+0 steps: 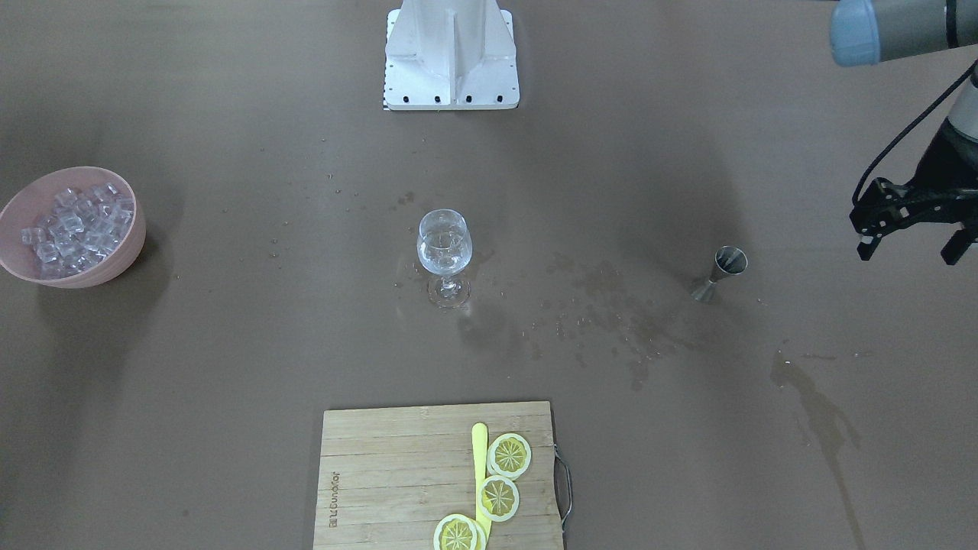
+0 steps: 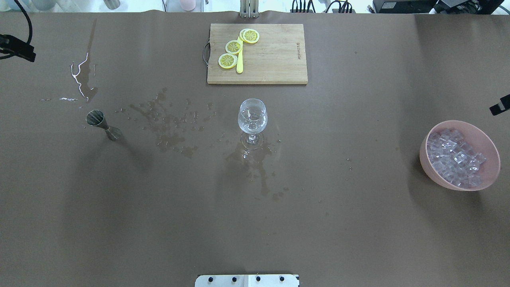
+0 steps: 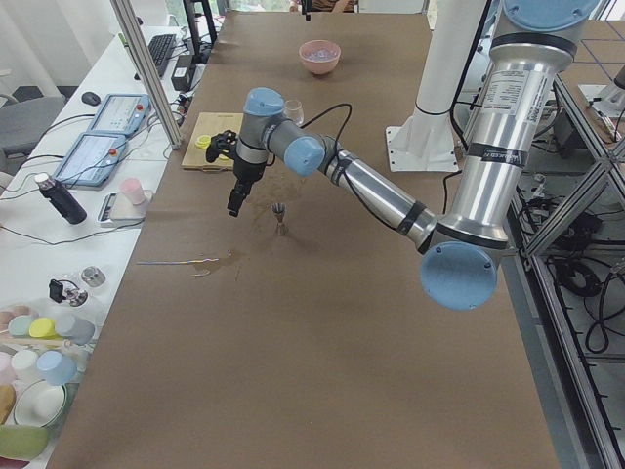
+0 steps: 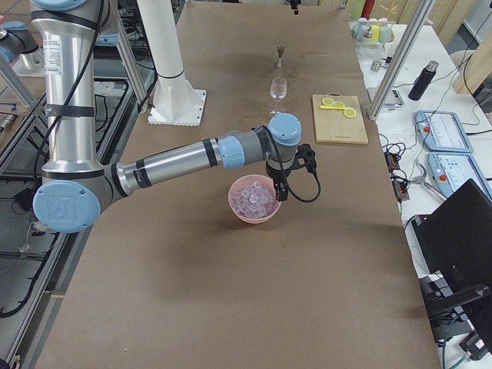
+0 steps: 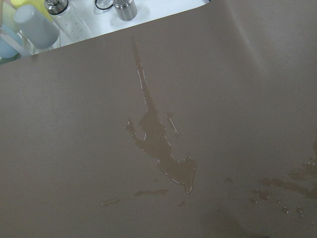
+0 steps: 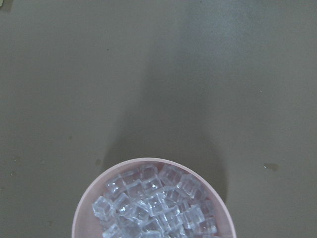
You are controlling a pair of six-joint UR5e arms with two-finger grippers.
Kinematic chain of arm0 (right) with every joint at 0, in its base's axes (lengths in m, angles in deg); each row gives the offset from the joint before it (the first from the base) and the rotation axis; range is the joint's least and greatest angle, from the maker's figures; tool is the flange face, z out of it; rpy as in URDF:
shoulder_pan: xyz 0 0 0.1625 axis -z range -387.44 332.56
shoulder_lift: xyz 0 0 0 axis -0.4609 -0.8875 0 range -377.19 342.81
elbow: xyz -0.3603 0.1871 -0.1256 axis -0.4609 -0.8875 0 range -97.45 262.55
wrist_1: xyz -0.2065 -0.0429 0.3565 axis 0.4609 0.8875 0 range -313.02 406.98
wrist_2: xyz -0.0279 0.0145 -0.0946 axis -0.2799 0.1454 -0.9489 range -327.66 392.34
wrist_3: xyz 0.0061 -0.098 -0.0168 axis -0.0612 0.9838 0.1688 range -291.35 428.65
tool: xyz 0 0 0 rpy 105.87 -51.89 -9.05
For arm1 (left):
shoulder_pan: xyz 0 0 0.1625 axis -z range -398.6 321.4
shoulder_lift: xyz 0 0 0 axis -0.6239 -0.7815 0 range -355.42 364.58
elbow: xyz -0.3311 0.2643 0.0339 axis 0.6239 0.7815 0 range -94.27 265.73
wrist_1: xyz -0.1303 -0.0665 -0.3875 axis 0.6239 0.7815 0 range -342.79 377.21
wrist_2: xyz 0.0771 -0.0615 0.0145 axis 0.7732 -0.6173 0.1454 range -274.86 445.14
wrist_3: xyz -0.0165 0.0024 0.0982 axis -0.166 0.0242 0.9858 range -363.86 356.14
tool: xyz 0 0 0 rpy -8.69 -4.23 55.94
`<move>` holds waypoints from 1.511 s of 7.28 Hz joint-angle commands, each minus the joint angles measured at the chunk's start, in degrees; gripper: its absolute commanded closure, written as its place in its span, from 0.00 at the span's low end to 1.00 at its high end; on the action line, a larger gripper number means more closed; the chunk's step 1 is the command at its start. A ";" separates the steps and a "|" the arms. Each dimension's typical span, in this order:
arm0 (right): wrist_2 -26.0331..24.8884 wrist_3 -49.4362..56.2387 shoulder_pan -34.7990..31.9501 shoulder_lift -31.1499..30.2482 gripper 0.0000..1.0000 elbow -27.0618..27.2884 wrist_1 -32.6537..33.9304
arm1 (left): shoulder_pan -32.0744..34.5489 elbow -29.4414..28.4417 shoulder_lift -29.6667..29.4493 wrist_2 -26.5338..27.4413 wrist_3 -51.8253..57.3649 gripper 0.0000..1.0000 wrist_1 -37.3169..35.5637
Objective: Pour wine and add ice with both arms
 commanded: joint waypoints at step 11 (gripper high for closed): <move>-16.23 -8.07 19.12 -6.47 0.27 -0.68 -12.95 | 2.10 -4.88 -3.36 -1.41 0.87 0.02 -9.95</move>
